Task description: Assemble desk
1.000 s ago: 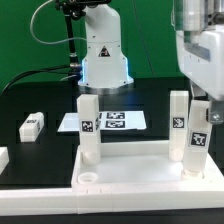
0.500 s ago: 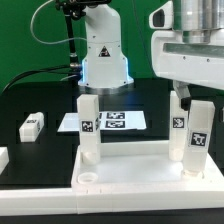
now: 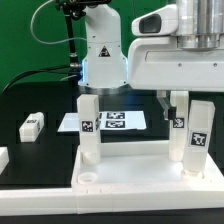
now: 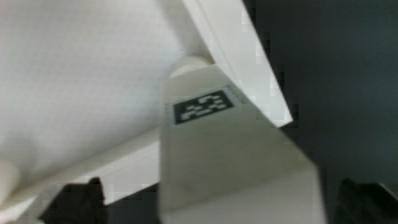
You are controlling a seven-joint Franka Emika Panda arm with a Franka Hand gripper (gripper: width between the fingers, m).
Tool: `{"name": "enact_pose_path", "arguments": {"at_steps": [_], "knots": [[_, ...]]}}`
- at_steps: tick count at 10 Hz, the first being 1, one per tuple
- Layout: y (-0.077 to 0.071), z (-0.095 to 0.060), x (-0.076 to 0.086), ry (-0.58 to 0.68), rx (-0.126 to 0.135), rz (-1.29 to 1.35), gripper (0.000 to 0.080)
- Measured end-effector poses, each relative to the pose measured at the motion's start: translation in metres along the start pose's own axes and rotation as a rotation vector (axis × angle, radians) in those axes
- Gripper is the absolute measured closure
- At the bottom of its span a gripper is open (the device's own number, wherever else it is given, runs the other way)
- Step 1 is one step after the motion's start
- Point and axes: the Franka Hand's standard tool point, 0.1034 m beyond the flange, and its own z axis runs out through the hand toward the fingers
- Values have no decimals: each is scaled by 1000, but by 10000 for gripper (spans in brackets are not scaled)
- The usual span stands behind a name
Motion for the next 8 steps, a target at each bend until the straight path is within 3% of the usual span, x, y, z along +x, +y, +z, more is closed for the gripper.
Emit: {"name": "enact_pose_path", "arguments": {"at_steps": [2, 4, 8], "knots": [[0, 0, 0, 0, 0, 22, 165], [1, 0, 0, -2, -2, 131, 510], [9, 1, 6, 1, -11, 481, 508]]}}
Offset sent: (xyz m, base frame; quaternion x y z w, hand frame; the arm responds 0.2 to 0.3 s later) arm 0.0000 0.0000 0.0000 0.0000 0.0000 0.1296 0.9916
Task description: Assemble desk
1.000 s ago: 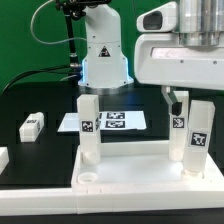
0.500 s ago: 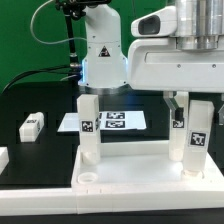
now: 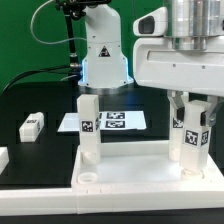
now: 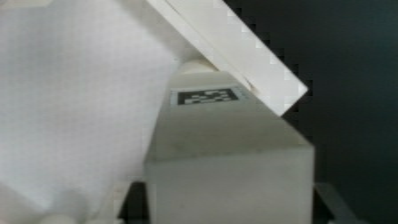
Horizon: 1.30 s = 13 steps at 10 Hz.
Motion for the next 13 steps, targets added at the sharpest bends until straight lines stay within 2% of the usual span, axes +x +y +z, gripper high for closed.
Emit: {"name": "enact_pose_path", "arguments": {"at_steps": [1, 4, 5, 6, 9, 10, 11, 12, 13], "knots": [[1, 0, 2, 0, 0, 92, 508], [8, 2, 5, -65, 21, 515, 508], [7, 2, 3, -70, 12, 638, 508], [4, 2, -1, -71, 19, 796, 507], [4, 2, -4, -71, 26, 838, 494], [4, 2, -5, -70, 21, 785, 302], [2, -1, -8, -69, -1, 621, 302], [-1, -2, -10, -54, 4, 405, 185], [-4, 0, -16, -48, 6, 211, 156]]}}
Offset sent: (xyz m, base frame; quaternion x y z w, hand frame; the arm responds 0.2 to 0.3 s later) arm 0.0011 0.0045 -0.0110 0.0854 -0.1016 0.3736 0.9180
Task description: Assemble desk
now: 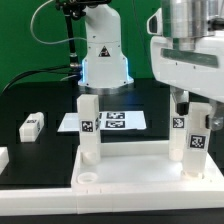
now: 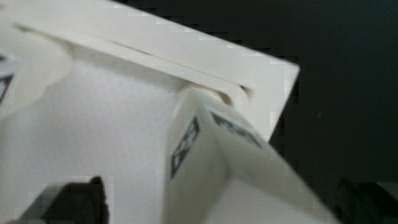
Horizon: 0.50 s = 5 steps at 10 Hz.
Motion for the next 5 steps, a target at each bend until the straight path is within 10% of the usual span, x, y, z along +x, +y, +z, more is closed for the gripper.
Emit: {"name": "enact_pose_path", "arguments": {"at_steps": [5], "knots": [[-1, 1, -4, 5, 1, -395, 150]]}}
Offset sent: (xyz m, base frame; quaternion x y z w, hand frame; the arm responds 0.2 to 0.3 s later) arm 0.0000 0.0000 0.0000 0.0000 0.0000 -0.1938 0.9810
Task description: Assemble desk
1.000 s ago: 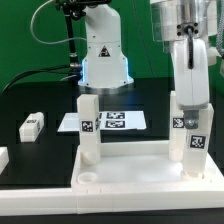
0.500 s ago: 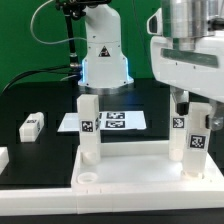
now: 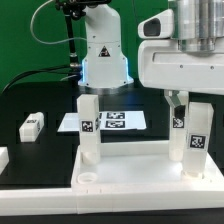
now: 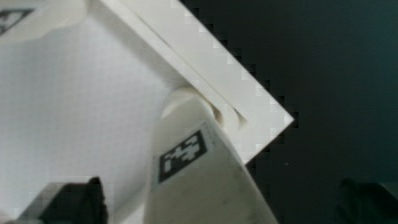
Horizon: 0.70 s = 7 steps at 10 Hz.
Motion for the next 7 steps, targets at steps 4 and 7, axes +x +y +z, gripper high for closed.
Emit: {"name": "enact_pose_path", "arguments": {"at_steps": [4, 7], "knots": [[2, 0, 7, 37, -7, -280, 174], [5, 1, 8, 36, -8, -82, 508]]}}
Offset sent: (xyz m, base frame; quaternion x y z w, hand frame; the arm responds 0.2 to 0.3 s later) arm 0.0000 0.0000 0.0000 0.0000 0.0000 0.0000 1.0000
